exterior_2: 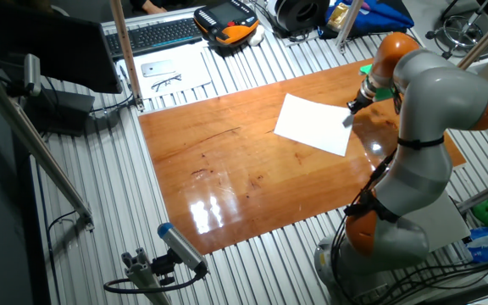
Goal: Flip over and spread out the paper that is laid flat on the table
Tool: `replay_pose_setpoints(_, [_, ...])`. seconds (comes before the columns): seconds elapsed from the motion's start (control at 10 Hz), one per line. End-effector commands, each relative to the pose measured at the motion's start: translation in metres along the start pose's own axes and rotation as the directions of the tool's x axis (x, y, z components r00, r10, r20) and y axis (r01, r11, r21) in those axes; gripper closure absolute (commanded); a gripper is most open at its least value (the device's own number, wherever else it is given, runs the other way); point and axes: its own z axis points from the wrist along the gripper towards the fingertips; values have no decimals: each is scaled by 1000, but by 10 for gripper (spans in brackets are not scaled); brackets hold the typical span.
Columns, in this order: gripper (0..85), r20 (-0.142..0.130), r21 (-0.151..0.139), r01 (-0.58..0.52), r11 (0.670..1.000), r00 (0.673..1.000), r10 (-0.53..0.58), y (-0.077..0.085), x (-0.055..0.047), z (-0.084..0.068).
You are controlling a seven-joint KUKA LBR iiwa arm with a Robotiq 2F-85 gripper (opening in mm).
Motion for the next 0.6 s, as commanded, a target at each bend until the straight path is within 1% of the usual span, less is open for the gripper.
replay_pose_setpoints(0.0, [850,-8,6,0,1000,1000,0,-2,2,-22])
replay_pose_setpoints(0.1, [850,-15,6,1,1000,1000,-1,-5,3,-33])
replay_pose_setpoints(0.3, [850,-17,23,12,1000,1000,-11,-14,5,-52])
replay_pose_setpoints(0.4, [850,-20,17,11,1000,1000,-11,-19,4,-62])
replay_pose_setpoints(0.5, [850,-20,22,8,1000,1000,-8,-21,5,-73])
